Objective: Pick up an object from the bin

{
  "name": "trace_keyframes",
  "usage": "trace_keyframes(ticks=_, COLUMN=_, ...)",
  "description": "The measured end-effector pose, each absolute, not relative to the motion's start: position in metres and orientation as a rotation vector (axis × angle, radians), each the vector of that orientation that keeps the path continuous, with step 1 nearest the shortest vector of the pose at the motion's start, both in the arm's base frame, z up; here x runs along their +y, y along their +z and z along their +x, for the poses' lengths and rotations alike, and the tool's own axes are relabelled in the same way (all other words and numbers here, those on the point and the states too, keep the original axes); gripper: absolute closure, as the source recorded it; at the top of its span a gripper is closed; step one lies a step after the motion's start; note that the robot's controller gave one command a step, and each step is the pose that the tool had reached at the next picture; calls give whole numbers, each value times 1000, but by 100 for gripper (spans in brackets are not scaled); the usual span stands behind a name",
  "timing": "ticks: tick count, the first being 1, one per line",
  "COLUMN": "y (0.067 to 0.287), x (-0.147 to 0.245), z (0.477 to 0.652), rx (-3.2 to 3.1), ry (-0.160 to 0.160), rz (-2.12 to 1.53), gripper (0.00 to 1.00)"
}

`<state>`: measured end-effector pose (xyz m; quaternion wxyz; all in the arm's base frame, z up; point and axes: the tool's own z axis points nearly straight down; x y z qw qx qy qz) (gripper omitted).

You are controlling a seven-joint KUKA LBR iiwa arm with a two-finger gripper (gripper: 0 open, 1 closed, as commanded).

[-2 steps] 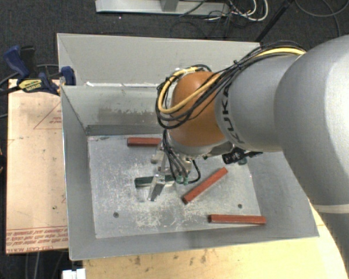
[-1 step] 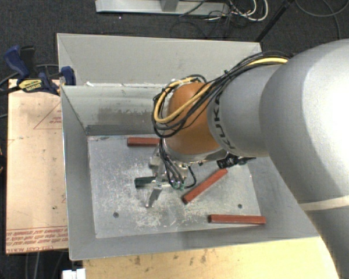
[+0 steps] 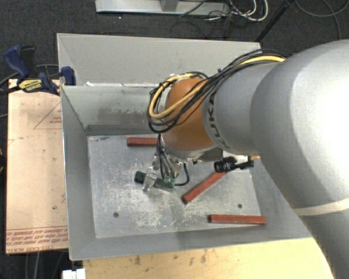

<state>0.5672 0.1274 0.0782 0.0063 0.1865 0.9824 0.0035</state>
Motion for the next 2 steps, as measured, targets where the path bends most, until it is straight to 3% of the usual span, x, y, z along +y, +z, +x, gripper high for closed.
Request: trace_keyframes(ticks=2, y=81, x=127, z=567, rx=3076, ry=9, rz=584, gripper=100)
